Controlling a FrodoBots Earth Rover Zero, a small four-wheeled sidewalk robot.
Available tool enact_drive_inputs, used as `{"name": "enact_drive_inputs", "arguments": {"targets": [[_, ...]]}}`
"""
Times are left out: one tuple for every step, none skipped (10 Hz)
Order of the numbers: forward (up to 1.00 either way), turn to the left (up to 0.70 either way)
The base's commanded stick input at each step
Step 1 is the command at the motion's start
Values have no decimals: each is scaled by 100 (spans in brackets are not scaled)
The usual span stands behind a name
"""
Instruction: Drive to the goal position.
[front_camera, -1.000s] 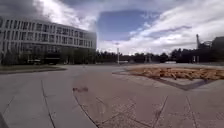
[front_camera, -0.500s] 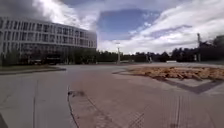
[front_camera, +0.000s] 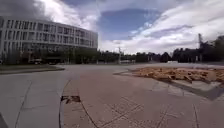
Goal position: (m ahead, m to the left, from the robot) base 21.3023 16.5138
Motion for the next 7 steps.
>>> {"name": "enact_drive_inputs", "arguments": {"targets": [[70,0],[70,0],[70,0],[70,0],[70,0],[70,0],[70,0]]}}
